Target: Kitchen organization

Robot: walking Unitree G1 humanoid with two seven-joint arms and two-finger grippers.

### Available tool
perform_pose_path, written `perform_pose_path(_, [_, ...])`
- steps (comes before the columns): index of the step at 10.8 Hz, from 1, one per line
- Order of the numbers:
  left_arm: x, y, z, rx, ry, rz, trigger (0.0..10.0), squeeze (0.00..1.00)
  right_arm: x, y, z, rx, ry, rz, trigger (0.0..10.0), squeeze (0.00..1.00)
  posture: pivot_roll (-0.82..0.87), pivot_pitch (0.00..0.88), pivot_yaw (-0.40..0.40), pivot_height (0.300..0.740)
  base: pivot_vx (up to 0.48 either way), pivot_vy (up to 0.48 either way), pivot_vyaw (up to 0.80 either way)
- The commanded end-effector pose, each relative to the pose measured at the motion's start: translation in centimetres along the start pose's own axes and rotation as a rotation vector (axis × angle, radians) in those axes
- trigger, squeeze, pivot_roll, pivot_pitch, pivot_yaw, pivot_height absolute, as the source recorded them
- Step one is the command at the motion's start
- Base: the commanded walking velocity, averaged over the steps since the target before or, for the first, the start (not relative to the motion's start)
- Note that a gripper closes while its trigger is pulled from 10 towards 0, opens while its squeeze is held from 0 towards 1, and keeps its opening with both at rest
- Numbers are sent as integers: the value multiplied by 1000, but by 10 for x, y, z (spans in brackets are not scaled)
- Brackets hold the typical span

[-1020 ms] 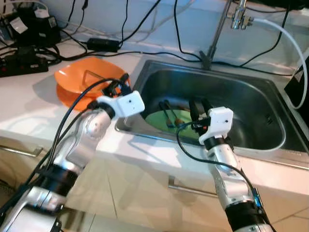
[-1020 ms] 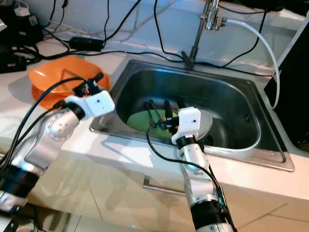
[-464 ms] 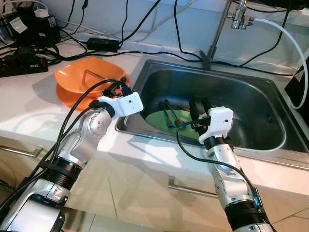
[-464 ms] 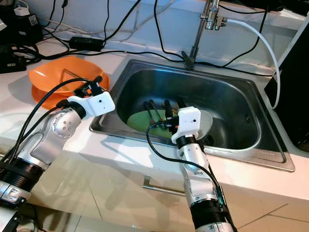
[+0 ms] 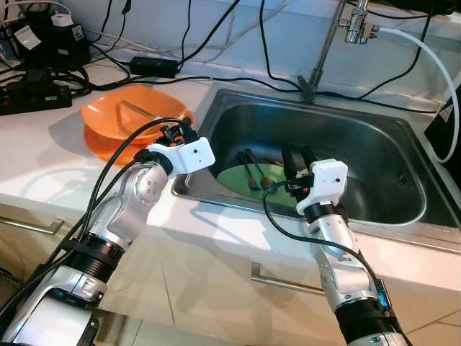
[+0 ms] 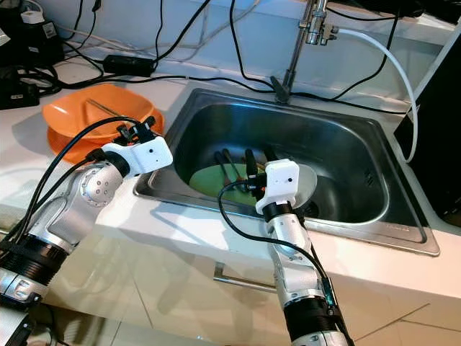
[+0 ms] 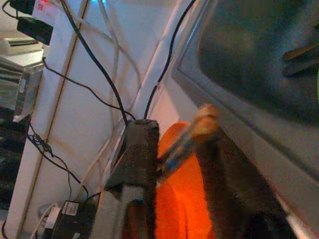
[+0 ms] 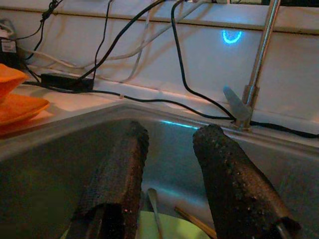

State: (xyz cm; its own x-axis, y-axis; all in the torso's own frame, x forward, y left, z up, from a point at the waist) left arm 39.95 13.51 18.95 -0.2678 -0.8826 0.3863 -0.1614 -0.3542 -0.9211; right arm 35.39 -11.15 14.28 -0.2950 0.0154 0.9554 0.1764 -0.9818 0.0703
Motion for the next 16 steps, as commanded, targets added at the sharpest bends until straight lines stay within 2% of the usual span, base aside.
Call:
perform_pose_path(1, [8,-4,3,14,23,13,0,0,-8,0,-3,-1,-32,-3,10000,0,231,25,-62,740,0,0,0])
perform_pose_path(3, [12,-7,3,31,33,18,0,0,-8,0,-3,-3,-33,-4,10000,0,232,26,-64,740,0,0,0])
perform_pose_path(6, [16,-18,2,93,47,46,0,0,-8,-1,-2,-2,-32,-4,10000,0,235,26,-66,740,0,0,0])
perform_pose_path(8, [36,-46,-2,231,124,115,0,0,-8,-2,-2,0,-32,-2,10000,0,237,25,-68,740,0,0,0])
perform_pose_path(9, [41,-51,-3,258,146,120,0,0,-8,-2,-2,1,-32,-1,10000,0,237,25,-69,740,0,0,0])
perform_pose_path(10, [68,-67,-11,338,271,112,0,0,-8,-2,-1,-1,-33,-1,10000,0,238,26,-70,740,0,0,0])
perform_pose_path(11, [85,-72,-17,365,353,87,0,0,-9,-2,-2,0,-34,-1,10000,0,238,26,-70,740,0,0,0])
perform_pose_path(12, [99,-73,-22,372,430,36,4667,0,-9,-3,-1,0,-35,-1,10000,0,238,26,-70,740,0,0,0])
perform_pose_path(13, [113,-71,-26,352,501,-34,10000,0,-9,-3,-1,0,-35,-1,10000,0,239,24,-69,740,0,0,0])
perform_pose_path(14, [131,-62,-33,300,595,-173,10000,0,-9,-4,-1,2,-34,-2,10000,0,234,23,-67,740,0,0,0])
perform_pose_path(15, [136,-61,-36,286,631,-287,10000,0,-8,-3,-1,2,-33,-3,10000,0,235,22,-68,740,0,0,0])
perform_pose_path(16, [139,-56,-35,225,656,-423,10000,0,-9,-3,0,0,-34,-4,10000,0,236,21,-68,740,0,0,0])
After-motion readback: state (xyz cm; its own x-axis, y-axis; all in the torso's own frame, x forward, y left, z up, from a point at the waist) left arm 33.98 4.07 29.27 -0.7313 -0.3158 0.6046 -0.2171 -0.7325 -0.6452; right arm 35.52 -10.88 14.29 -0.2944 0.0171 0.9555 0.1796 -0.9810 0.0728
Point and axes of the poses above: a point about 5 cm out from each wrist's last joint towards the gripper, its own z axis pointing out of the wrist towards the gripper, its own x axis along the axis of the wrist's last joint, y = z × x, the point moved 4 cm from there along z, pointing out of the wrist towards the gripper, and after that the axes turned 2 degrees about -z, right-handed, at the moved point
